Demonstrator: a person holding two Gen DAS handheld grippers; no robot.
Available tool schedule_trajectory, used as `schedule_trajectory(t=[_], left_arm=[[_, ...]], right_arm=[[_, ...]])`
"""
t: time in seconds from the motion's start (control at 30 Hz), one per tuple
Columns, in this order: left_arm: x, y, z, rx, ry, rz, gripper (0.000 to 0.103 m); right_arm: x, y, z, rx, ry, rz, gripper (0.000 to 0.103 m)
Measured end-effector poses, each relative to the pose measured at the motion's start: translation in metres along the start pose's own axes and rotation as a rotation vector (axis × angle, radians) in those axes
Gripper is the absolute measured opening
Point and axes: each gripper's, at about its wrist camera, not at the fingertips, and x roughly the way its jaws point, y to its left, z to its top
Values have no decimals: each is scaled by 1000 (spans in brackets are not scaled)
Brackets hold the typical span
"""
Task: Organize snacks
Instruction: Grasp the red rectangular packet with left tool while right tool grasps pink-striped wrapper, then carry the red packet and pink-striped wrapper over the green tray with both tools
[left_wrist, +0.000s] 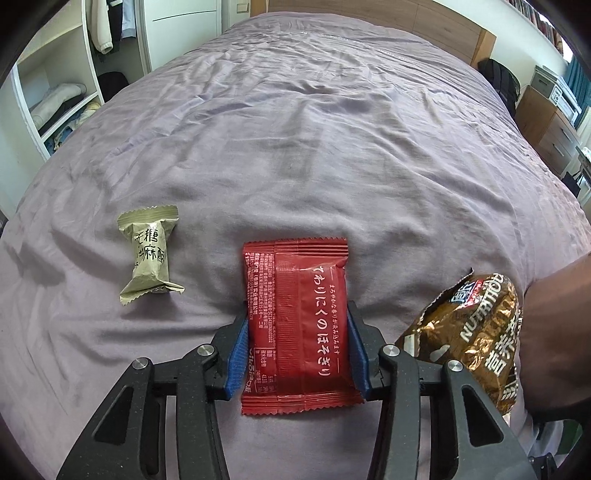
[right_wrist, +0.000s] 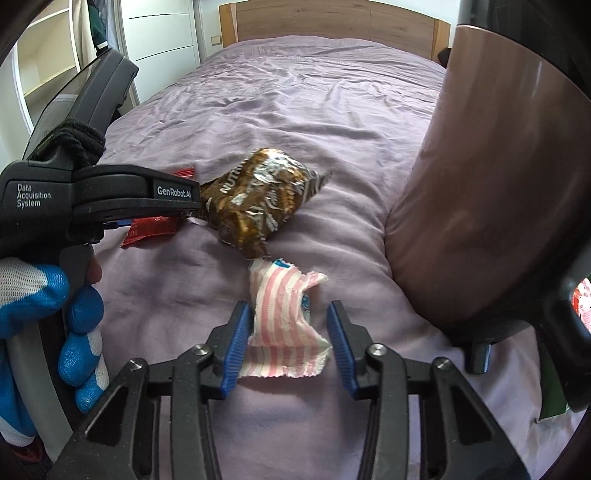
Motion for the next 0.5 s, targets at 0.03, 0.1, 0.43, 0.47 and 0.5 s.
schedule_trajectory(t=[0.03,0.1,0.43,0.47,0.5], left_arm=[[-1,-1,-2,12,-12,2,39],[-2,-2,-4,25,-33,-3,37],[-21,8,-12,42,-86,-141,35],[-24,9,-13,47,-88,-144,35],[-27,9,-15,51,-90,-147,35]], right_arm=[[-1,0,0,-2,-6,6,103],[-2,0,0,-7,-12,14,103],[-13,5,-4,-47,-38,37,103],[-14,6,-4,-49,-37,37,103],[-15,6,-4,-50,-33,40,103]])
